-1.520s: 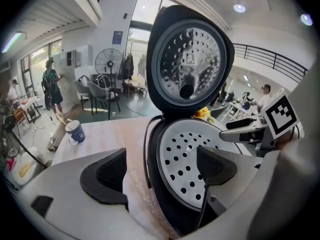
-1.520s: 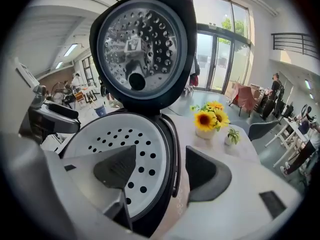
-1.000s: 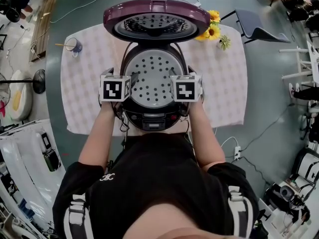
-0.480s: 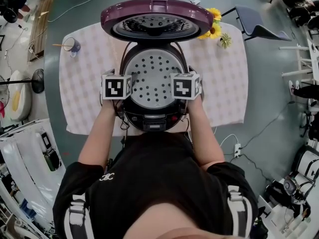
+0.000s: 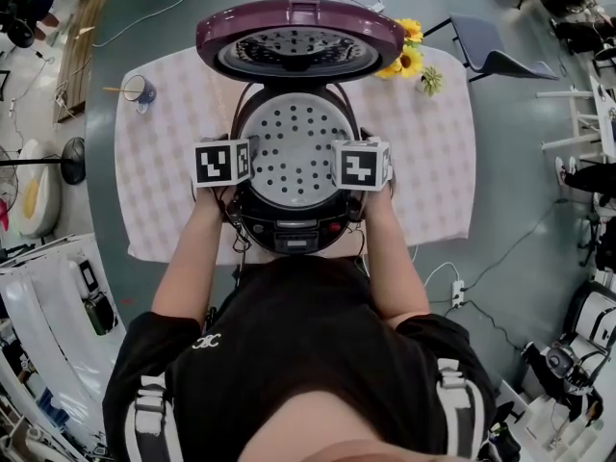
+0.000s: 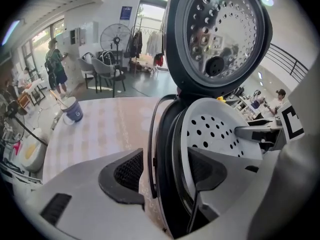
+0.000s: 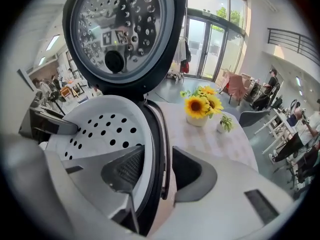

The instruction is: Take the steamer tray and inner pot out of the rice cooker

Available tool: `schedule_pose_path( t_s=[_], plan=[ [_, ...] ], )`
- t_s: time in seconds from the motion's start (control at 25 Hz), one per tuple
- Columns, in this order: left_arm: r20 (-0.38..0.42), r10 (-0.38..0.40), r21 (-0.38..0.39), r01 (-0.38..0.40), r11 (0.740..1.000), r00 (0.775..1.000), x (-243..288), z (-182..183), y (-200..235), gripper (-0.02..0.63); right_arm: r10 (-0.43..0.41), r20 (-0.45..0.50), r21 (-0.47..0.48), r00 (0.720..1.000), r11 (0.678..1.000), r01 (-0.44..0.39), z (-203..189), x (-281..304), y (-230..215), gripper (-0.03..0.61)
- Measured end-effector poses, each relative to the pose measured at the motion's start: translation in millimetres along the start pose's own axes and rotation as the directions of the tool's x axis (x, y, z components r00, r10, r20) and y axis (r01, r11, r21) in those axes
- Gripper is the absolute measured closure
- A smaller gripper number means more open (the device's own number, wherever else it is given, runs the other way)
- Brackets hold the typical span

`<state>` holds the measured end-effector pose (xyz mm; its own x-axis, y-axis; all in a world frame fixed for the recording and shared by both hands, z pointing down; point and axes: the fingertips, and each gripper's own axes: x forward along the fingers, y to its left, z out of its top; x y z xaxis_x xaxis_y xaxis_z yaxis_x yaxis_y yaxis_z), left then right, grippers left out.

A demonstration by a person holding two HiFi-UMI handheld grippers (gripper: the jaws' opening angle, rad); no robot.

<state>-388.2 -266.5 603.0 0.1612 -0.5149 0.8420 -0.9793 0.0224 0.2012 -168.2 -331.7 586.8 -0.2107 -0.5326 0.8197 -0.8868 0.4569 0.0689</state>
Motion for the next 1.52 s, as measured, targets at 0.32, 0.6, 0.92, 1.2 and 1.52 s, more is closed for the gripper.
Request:
schedule_pose_path(
  t_s=[0.32, 0.6, 0.92, 1.2, 1.52],
  plan=[
    [0.094, -0.001, 0.003, 0.001, 1.0, 0.996, -25.8, 14.6, -8.5, 0.377, 0.008, 0.091, 0.028, 0.996, 1.0, -0.011, 13.3, -28.4, -0.3, 0.42],
    [0.211, 0.0, 0.024, -0.005, 1.0, 0.977, -67.6, 29.6, -18.5, 0.408, -0.004, 0.217, 0.017, 0.976, 1.0, 0.0, 31.2, -65.7, 2.5, 0.444],
    [0.327, -0.07, 0.088, 0.044, 0.995, 0.942, -109.1, 38.8, -41.0, 0.505, 0.001, 0.33, 0.015, 0.944, 1.0, -0.006, 41.2, -110.2, 12.1, 0.522],
    [0.388, -0.153, 0.179, 0.089, 0.98, 0.909, -135.8, 41.8, -70.1, 0.588, -0.034, 0.419, 0.046, 0.907, 0.999, 0.017, 43.1, -150.6, 7.3, 0.561],
    [0.381, -0.231, 0.243, 0.144, 0.959, 0.896, -139.0, 39.5, -105.1, 0.588, -0.1, 0.422, 0.102, 0.901, 0.993, 0.063, 21.8, -175.7, -17.2, 0.565]
  ],
)
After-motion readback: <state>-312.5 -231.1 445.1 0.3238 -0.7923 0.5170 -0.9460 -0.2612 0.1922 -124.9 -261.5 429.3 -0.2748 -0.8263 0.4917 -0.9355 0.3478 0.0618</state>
